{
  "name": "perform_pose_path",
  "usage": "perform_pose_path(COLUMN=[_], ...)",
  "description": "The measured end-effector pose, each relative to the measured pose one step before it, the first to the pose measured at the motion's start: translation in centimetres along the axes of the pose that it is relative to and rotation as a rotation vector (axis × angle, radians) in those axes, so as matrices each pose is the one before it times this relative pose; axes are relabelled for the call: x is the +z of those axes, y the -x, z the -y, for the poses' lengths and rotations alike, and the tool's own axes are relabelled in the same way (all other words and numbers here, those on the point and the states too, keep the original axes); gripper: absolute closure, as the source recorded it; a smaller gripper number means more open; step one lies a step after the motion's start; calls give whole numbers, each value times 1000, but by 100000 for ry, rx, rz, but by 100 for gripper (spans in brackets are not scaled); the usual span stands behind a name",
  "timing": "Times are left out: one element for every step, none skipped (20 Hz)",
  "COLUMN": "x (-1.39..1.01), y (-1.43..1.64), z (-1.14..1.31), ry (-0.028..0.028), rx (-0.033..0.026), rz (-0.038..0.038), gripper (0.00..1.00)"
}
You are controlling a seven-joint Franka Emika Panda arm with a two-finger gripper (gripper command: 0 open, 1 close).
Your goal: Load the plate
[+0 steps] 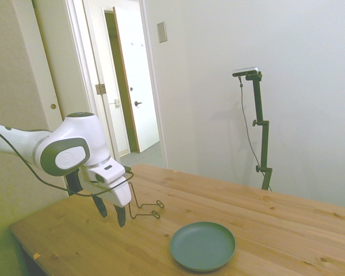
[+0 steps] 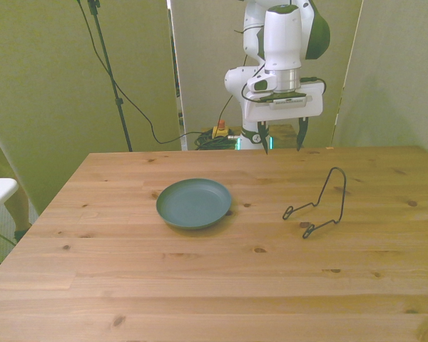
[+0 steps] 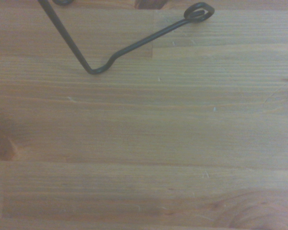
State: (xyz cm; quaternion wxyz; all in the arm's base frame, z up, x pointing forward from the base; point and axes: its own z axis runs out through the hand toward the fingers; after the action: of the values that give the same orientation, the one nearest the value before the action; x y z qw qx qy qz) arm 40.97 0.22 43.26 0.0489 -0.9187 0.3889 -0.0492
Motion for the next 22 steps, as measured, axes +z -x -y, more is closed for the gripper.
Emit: perform_pose_path(x=[5,-9,27,-6,-20,-67,-94,-87,-113,-5,95,310,407,510,569,512,381,235,97,65,143,279], y=[-35,-98,-169,-364,-555,-1109,-1040,-1277,-1345,-1415,-1216,-954,-838,-593,-428,-350,-285,-212,-129,-23,83,263], z=[23,-4,-143,-315,-453,-936,-864,-1110,-1214,-1324,-1172,-959,-679,-435,-188,-8,56,148,197,226,247,340], ry=[86,775,1090,1192,949,1105,691,1346,1435,1424,1644,1420,1520,1158,953,873,1231,1026,985,874,911,843], rx=[-196,-1093,-830,-569,-270,-338,-214,-926,-1096,-1177,-1749,-2111,-2787,-3516,-3489,-3403,-3217,-2540,-2068,-2141,-2227,-2067], rz=[-260,-1273,-861,-1029,-839,-1058,-713,-1016,-1022,-813,-728,-232,-447,-196,-213,-920,-1675,-1802,-2030,-2308,-2648,-2292], gripper=[0,0,0,0,0,0,0,0,0,0,0,0,0,0,0,0,0,0,0,0,0,0])
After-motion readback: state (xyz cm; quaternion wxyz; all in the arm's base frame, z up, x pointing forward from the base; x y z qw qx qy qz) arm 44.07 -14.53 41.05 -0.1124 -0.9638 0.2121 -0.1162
